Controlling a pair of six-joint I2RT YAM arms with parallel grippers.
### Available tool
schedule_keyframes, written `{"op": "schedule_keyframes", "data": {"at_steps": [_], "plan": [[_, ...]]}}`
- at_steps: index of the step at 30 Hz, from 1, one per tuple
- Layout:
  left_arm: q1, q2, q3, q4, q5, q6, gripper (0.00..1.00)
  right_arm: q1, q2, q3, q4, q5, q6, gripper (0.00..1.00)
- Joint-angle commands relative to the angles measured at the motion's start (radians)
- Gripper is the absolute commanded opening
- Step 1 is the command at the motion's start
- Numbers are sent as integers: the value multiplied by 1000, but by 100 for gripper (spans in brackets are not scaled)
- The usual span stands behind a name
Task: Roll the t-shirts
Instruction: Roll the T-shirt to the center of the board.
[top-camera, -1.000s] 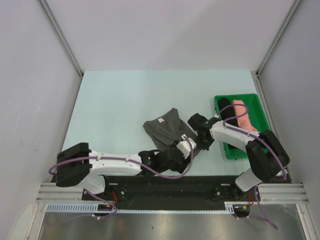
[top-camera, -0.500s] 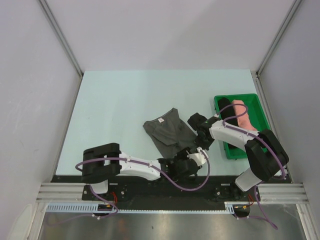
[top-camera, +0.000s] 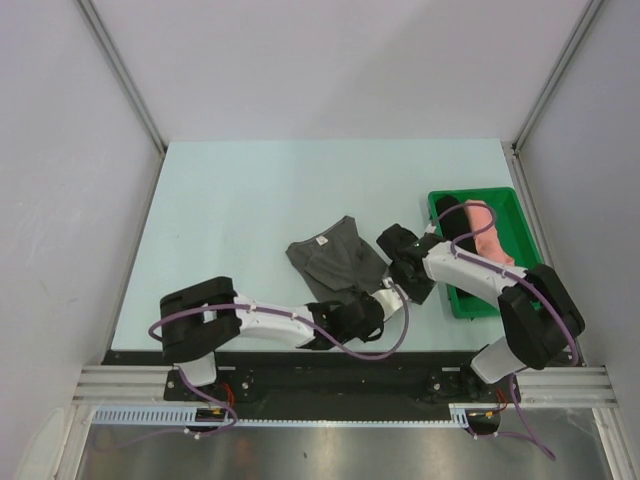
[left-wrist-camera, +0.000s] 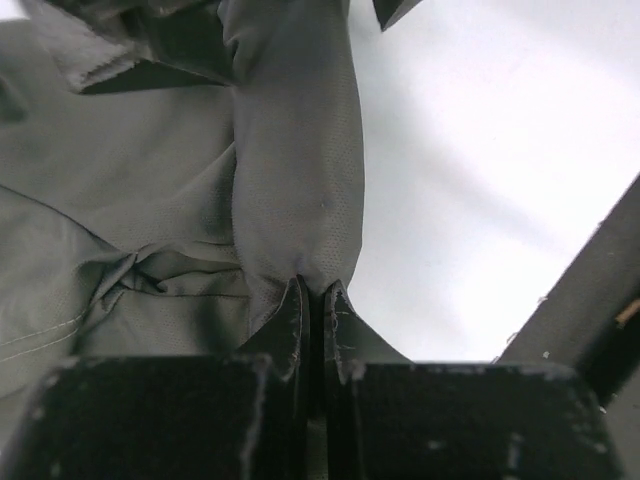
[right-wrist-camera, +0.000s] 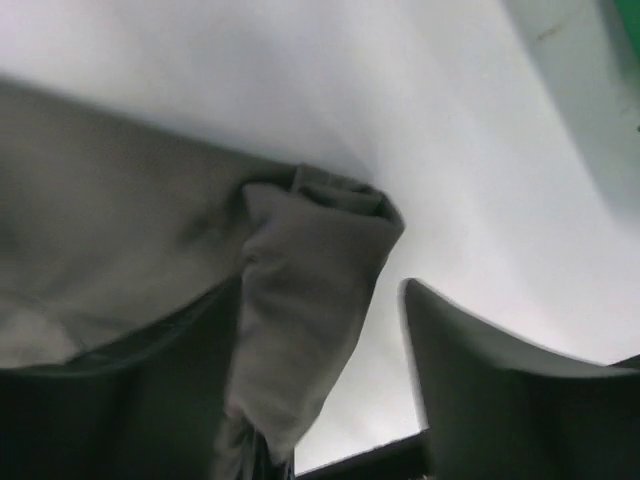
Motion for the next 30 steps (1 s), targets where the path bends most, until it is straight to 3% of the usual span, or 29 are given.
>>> {"op": "schedule_keyframes", "data": {"at_steps": [1, 5, 15, 21, 24, 30], "plan": [[69, -72, -56, 56, 239, -105, 0, 17, -108, -12, 61, 45, -52, 81], [120, -107, -122, 109, 402, -243, 0, -9, -260, -37, 105, 54, -108, 93], [310, -97, -265, 321, 744, -592, 0, 24, -682, -316, 210, 134, -43, 100], [387, 0, -233, 387, 912, -721, 0, 136, -799, -407, 254, 162, -89, 94], [416, 63, -222, 415, 949, -768, 0, 142, -837, -477, 329, 127, -97, 81], [453, 91, -213, 383, 963, -811, 0, 159, -871, -566, 410, 122, -82, 77]]}}
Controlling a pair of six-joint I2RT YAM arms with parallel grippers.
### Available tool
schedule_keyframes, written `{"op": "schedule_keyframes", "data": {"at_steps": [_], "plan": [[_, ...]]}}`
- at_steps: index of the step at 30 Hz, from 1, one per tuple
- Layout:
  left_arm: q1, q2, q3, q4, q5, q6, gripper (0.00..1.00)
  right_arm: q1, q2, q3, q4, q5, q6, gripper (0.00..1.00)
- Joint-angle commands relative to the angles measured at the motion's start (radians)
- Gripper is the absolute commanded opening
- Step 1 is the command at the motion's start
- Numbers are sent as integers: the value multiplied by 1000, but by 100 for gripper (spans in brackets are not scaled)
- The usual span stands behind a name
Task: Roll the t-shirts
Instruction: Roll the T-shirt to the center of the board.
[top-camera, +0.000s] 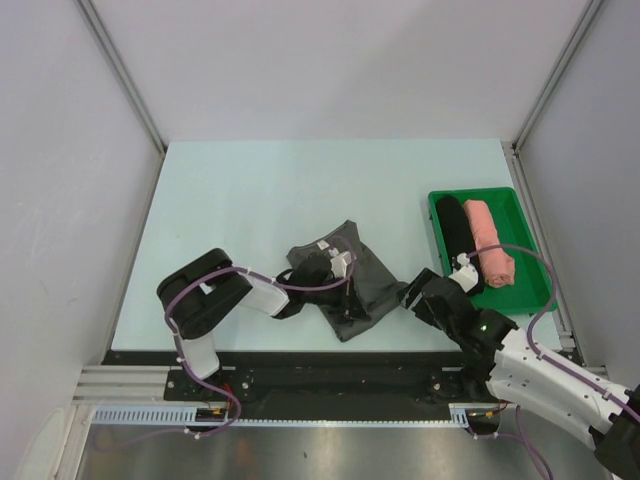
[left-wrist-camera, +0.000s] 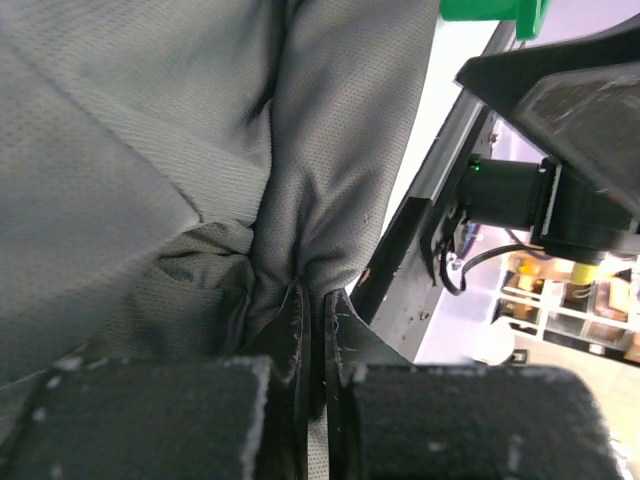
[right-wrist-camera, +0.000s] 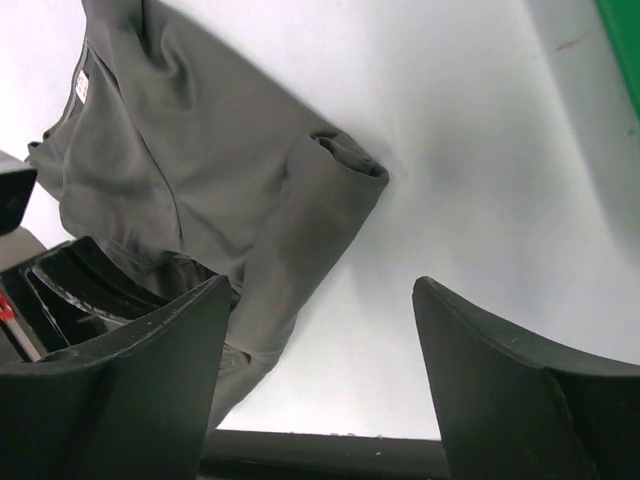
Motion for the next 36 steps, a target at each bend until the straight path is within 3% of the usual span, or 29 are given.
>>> {"op": "schedule_keyframes", "data": {"at_steps": [1, 7, 25, 36], "plan": [[18, 30, 19, -56, 41, -42, 0, 20, -23, -44, 117, 16, 8, 74], [49, 35, 40, -159, 23, -12, 0, 32, 32, -79, 179, 13, 20, 59], [69, 38, 97, -282, -11, 69, 3, 32, 248, -48, 318, 10, 8, 58], [69, -11, 145, -387, -40, 178, 29, 25, 376, 36, 301, 11, 15, 59]]}}
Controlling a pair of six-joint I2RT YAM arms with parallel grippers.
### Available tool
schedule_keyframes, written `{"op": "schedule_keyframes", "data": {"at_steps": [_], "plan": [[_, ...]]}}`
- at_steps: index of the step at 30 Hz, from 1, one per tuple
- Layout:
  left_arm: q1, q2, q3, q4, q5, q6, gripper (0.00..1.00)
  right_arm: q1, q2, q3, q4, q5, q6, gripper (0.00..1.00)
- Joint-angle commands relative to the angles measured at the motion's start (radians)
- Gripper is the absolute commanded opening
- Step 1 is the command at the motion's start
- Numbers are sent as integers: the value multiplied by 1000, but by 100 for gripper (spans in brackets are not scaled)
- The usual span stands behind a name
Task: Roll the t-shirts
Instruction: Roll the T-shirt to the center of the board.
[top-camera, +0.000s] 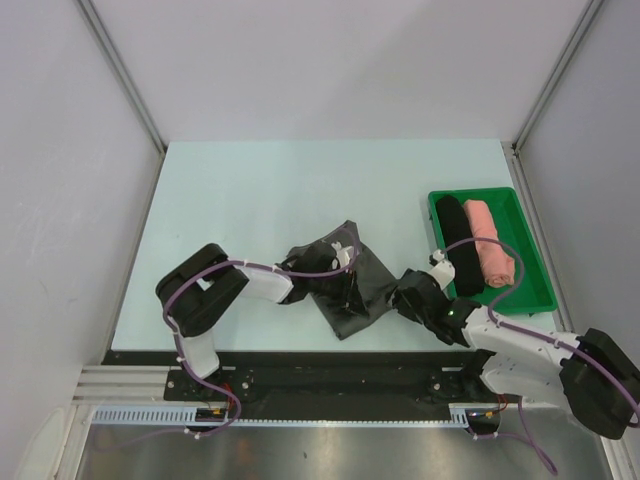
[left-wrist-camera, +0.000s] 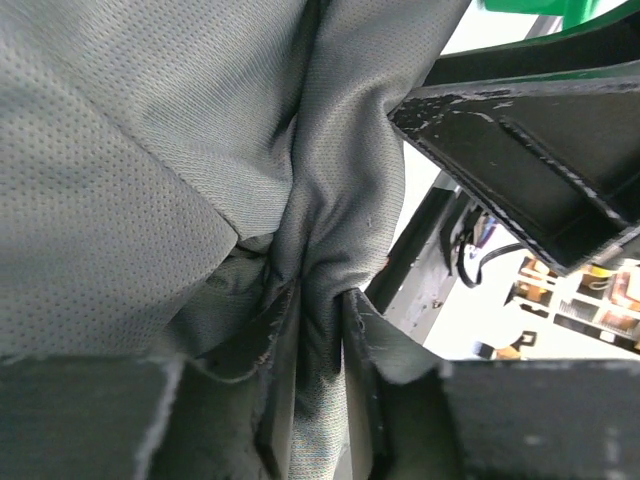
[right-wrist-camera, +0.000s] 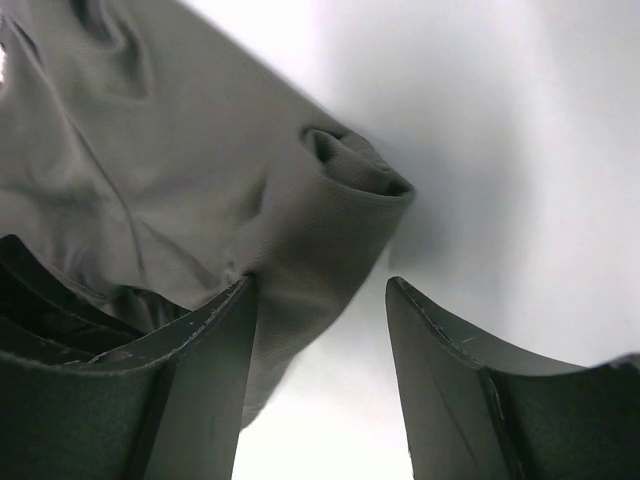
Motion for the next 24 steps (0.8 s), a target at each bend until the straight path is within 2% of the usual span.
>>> {"op": "schedule_keyframes", "data": {"at_steps": [1, 10, 18, 24], "plan": [[15, -28, 19, -122, -90, 97, 32, -3, 29, 65, 19, 23, 13, 60], [15, -73, 45, -171, -113, 160, 38, -21, 127, 129, -11, 12, 18, 59], [15, -126, 69, -225, -140, 226, 43, -40, 239, 226, -126, 6, 28, 53], [4, -243, 86, -332, -267, 313, 50, -50, 305, 288, -217, -8, 48, 51]]}}
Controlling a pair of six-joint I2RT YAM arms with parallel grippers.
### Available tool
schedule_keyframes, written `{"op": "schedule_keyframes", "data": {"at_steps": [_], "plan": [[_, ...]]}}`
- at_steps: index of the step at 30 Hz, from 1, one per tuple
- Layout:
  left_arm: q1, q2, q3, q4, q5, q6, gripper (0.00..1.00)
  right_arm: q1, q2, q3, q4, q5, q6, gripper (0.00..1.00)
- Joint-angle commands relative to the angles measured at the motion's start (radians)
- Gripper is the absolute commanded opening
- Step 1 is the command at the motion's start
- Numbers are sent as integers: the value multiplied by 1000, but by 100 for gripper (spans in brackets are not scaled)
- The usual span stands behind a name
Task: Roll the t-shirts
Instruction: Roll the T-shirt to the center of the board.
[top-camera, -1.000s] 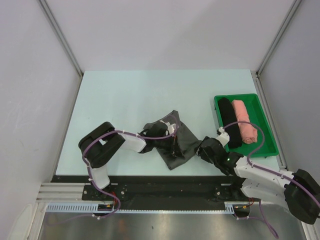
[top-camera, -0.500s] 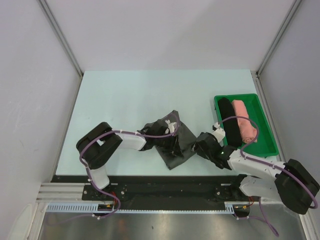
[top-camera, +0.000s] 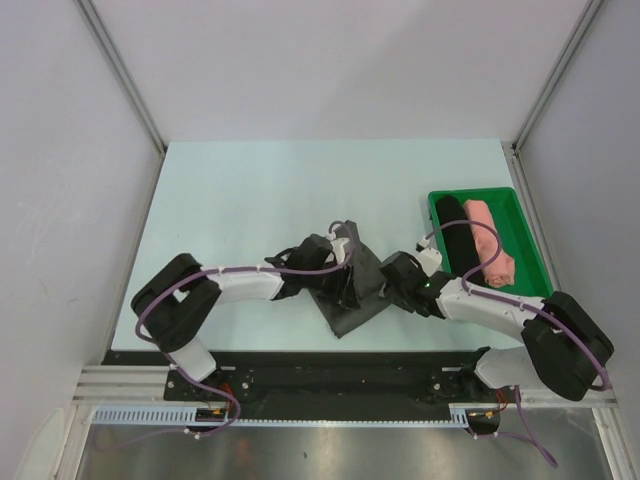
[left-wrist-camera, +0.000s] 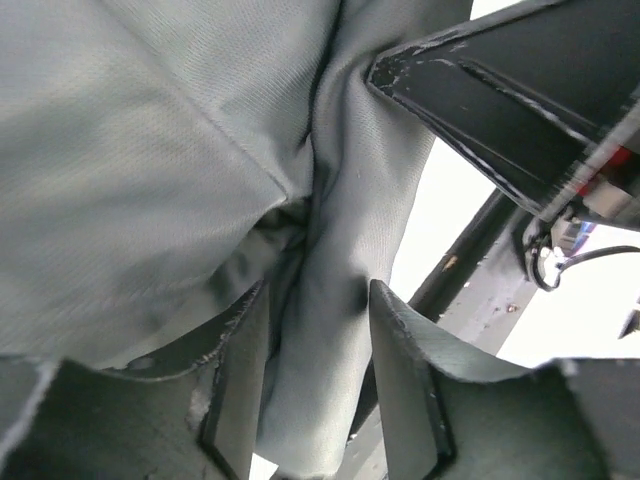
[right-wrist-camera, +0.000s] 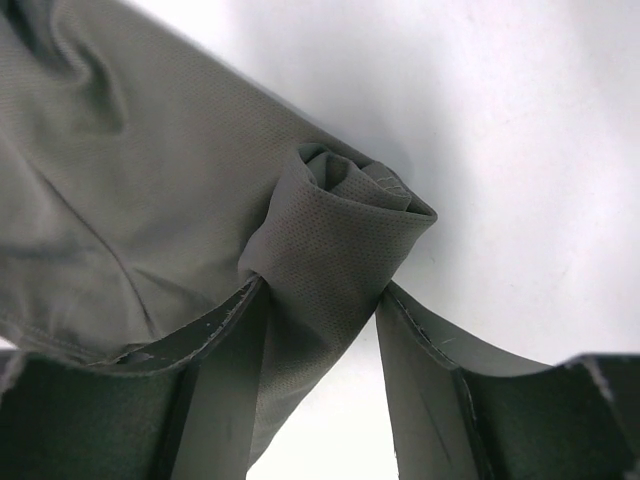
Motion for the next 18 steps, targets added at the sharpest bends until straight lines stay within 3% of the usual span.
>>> {"op": "schedule_keyframes", "data": {"at_steps": [1, 5, 11, 18], "plan": [[-16, -122, 54, -127, -142, 113, 52, -10, 37, 64, -106, 13, 26, 51], [-76, -230, 64, -196, -367, 191, 57, -11, 75, 113, -151, 16, 17, 50], [-287, -280, 83, -222, -705, 277, 63, -19, 156, 189, -204, -1, 2, 50], [-476, -202, 80, -140, -908, 368, 66, -34, 213, 230, -217, -39, -9, 49]]}}
